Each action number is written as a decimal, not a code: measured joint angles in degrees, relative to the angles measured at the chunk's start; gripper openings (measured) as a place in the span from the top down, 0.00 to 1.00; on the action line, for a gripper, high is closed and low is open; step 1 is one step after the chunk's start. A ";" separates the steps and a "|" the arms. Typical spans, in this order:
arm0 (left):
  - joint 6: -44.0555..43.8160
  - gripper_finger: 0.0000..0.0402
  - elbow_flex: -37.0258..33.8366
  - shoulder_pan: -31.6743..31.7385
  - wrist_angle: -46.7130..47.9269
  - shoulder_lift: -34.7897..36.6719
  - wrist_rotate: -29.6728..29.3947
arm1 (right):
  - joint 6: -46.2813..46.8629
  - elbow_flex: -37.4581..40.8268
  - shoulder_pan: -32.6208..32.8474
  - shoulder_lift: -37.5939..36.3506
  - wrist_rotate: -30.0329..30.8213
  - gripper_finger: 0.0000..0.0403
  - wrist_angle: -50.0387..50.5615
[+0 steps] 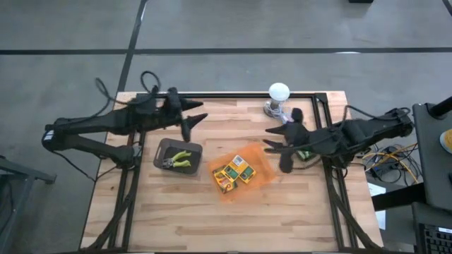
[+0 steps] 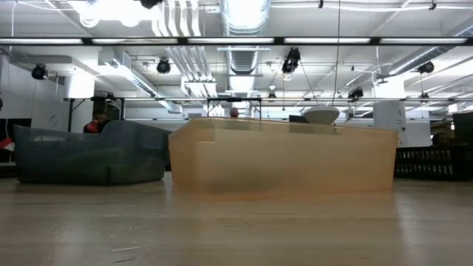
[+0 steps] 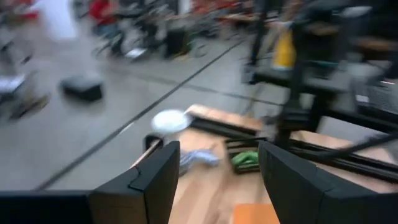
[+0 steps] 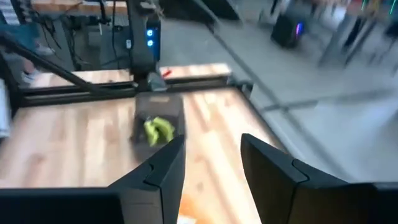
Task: Pick & Place School Supplies
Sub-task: Return to Home Position
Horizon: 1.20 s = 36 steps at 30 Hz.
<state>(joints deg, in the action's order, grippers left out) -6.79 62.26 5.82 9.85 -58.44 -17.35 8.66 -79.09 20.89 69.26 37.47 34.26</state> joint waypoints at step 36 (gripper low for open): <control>5.02 0.45 -31.23 -1.40 -9.82 34.27 -2.92 | -8.82 35.58 10.99 -38.15 -12.52 0.62 -27.63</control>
<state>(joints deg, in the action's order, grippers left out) -1.77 31.03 4.43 0.03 -24.17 -20.27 -0.16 -43.51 31.88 31.11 24.95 6.63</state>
